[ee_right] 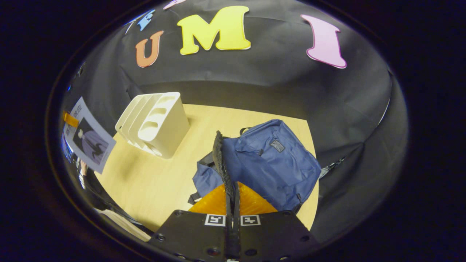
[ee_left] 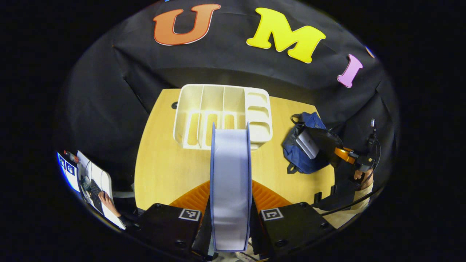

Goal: Open the schoolbag, grab two books from the bookshelf and put them into the schoolbag.

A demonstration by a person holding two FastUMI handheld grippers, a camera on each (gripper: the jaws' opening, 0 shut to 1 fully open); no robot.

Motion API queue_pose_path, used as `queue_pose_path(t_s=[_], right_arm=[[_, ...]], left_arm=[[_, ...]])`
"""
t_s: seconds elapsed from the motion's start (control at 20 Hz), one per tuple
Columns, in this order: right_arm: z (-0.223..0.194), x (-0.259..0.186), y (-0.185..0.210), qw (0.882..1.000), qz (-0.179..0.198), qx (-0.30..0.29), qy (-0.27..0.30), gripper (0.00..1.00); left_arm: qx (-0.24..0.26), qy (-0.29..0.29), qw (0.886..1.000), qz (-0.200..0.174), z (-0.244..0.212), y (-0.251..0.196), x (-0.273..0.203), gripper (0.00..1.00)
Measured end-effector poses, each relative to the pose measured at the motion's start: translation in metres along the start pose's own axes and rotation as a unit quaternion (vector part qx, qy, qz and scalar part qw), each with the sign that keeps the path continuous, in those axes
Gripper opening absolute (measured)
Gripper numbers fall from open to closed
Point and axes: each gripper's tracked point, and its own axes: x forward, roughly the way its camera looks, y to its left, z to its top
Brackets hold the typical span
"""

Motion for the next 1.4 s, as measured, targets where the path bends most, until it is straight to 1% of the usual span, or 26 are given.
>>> queue_pose_path(t_s=[0.25,0.3,0.35,0.4,0.45,0.5,0.6,0.7,0.8,0.85,0.9,0.95,1.1,1.15,1.2,1.25,1.3,1.35,1.4], right_arm=[[-0.008,0.004,0.004,1.000,-0.001,-0.018,0.012,0.00],[-0.010,0.006,0.005,1.000,-0.001,-0.022,0.017,0.00],[-0.012,0.006,0.006,1.000,0.000,-0.024,0.020,0.00],[-0.014,0.007,0.007,0.999,-0.001,-0.026,0.024,0.01],[-0.015,0.005,0.006,0.999,-0.003,-0.027,0.026,0.01],[-0.014,0.006,0.007,0.999,-0.006,-0.032,0.029,0.00],[-0.014,0.007,0.006,0.997,-0.011,-0.059,0.037,0.00],[-0.008,0.007,0.005,0.997,-0.016,-0.072,0.039,0.00],[-0.001,0.005,-0.001,0.996,-0.026,-0.074,0.043,0.00],[0.004,0.005,-0.002,0.996,-0.028,-0.075,0.045,0.00],[0.008,0.004,-0.004,0.996,-0.031,-0.074,0.047,0.00],[0.012,0.001,-0.008,0.995,-0.035,-0.075,0.049,0.00],[0.027,-0.006,-0.016,0.995,-0.049,-0.078,0.047,0.00],[0.032,-0.007,-0.017,0.995,-0.051,-0.078,0.045,0.00],[0.035,-0.007,-0.017,0.994,-0.052,-0.081,0.045,0.00],[0.038,-0.006,-0.018,0.994,-0.053,-0.081,0.046,0.00],[0.040,-0.006,-0.018,0.995,-0.050,-0.079,0.046,0.00],[0.041,-0.005,-0.018,0.995,-0.048,-0.077,0.047,0.01],[0.042,-0.005,-0.019,0.995,-0.045,-0.077,0.048,0.01]], left_arm=[[-0.031,0.061,0.996,-0.052,-0.054,-0.034,0.039,0.45],[-0.033,0.065,0.995,-0.064,-0.057,-0.043,0.047,0.49],[-0.037,0.068,0.993,-0.085,-0.059,-0.058,0.057,0.45],[-0.045,0.073,0.990,-0.109,-0.059,-0.074,0.065,0.41],[-0.050,0.077,0.987,-0.133,-0.058,-0.090,0.071,0.45],[-0.051,0.079,0.984,-0.151,-0.055,-0.102,0.079,0.45],[-0.051,0.074,0.979,-0.184,-0.049,-0.129,0.091,0.45],[-0.064,0.072,0.971,-0.221,-0.039,-0.152,0.103,0.45],[-0.080,0.064,0.963,-0.249,-0.035,-0.169,0.116,0.45],[-0.088,0.060,0.959,-0.261,-0.035,-0.177,0.123,0.50],[-0.093,0.051,0.955,-0.277,-0.032,-0.184,0.129,0.45],[-0.105,0.046,0.950,-0.291,-0.031,-0.191,0.137,0.45],[-0.143,0.039,0.932,-0.330,-0.030,-0.213,0.152,0.45],[-0.155,0.032,0.927,-0.340,-0.029,-0.219,0.156,0.50],[-0.171,0.023,0.921,-0.349,-0.028,-0.224,0.162,0.50],[-0.195,0.016,0.914,-0.355,-0.025,-0.227,0.168,0.45],[-0.222,0.010,0.906,-0.360,-0.021,-0.228,0.173,0.49],[-0.251,0.002,0.896,-0.367,-0.018,-0.232,0.177,0.45],[-0.278,-0.005,0.883,-0.378,-0.015,-0.236,0.180,0.45]])
